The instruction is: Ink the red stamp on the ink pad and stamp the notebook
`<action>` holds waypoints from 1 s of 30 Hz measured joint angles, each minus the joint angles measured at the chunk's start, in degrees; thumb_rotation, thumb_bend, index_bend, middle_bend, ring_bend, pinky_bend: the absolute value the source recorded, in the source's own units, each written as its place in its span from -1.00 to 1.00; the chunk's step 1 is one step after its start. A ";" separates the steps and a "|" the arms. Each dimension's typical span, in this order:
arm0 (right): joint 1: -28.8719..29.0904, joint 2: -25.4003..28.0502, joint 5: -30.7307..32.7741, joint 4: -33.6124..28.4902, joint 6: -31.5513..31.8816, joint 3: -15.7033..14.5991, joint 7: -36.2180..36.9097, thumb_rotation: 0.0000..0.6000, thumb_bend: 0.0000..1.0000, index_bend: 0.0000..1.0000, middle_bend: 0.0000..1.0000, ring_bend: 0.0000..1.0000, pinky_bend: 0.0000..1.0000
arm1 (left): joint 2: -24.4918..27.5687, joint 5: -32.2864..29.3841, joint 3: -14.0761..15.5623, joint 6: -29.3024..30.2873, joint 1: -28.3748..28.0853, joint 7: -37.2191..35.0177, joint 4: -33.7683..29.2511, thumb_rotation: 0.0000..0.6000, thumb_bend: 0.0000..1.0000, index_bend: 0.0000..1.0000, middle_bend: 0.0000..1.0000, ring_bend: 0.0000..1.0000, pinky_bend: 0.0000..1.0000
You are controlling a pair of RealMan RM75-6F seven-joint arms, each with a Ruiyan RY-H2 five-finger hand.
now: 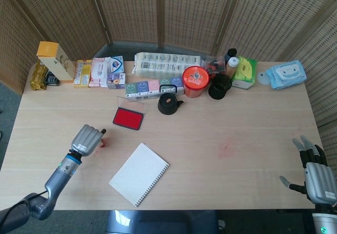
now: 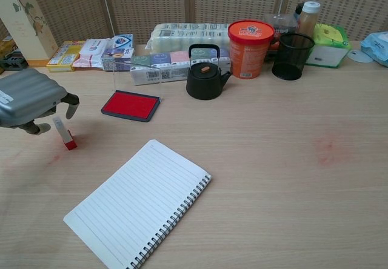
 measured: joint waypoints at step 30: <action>0.15 0.06 0.23 -0.06 -0.14 -0.10 -0.02 1.00 -0.95 -1.00 -1.00 -1.00 -1.00 | -1.96 -1.33 0.77 0.41 -0.77 1.01 1.77 1.00 -0.24 0.22 1.00 1.00 1.00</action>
